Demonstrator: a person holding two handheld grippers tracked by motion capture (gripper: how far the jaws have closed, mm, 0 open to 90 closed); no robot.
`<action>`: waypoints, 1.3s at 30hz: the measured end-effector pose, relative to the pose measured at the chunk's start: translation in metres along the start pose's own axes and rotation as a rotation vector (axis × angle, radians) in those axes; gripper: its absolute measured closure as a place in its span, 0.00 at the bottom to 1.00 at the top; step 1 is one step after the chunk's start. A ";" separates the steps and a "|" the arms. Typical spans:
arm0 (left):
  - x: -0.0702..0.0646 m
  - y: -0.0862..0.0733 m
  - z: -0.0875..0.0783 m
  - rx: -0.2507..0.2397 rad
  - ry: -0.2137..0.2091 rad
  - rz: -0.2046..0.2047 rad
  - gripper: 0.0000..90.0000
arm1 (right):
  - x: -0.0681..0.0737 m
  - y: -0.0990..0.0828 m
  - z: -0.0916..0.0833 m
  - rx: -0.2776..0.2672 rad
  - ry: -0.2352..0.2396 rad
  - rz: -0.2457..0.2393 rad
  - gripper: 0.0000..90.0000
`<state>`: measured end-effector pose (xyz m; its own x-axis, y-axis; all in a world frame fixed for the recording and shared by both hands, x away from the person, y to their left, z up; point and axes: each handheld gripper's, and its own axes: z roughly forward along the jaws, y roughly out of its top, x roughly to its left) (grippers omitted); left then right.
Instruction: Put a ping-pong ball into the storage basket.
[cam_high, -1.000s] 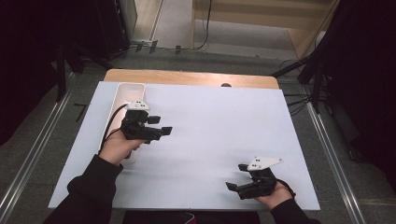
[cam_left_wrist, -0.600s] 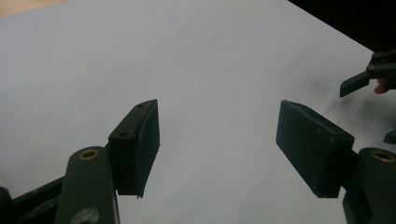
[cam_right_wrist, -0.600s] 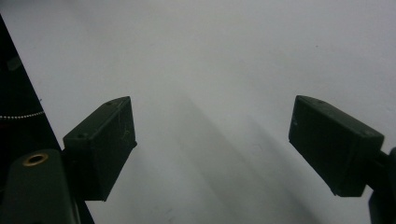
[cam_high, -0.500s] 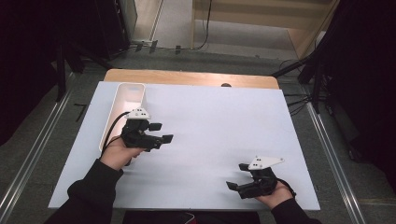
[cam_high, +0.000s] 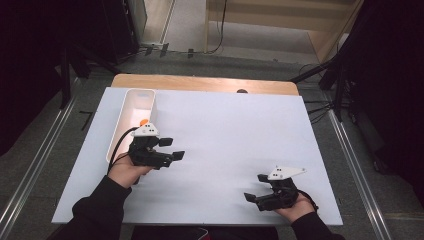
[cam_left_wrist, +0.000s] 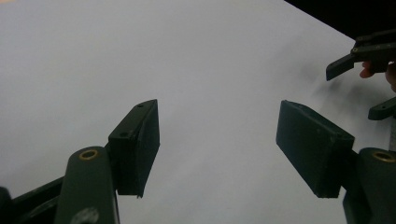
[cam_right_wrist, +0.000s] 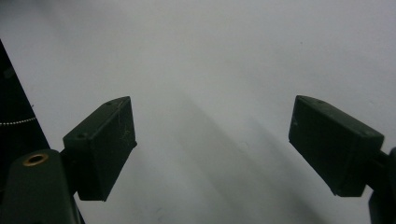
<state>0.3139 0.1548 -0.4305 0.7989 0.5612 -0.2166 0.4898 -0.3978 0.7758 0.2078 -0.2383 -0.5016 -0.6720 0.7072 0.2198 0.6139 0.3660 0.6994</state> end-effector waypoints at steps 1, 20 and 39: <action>0.000 -0.002 0.000 0.004 0.004 0.004 0.34 | 0.000 0.000 0.000 0.001 -0.003 -0.002 0.15; -0.017 -0.020 -0.002 0.003 -0.008 0.076 0.34 | 0.001 0.000 0.000 -0.001 0.000 -0.002 0.15; -0.017 -0.042 -0.004 0.051 -0.047 0.116 0.34 | 0.002 0.000 -0.001 0.000 0.002 -0.004 0.15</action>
<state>0.2783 0.1645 -0.4570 0.8660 0.4753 -0.1553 0.4092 -0.4953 0.7663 0.2061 -0.2376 -0.5010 -0.6753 0.7044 0.2184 0.6112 0.3687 0.7004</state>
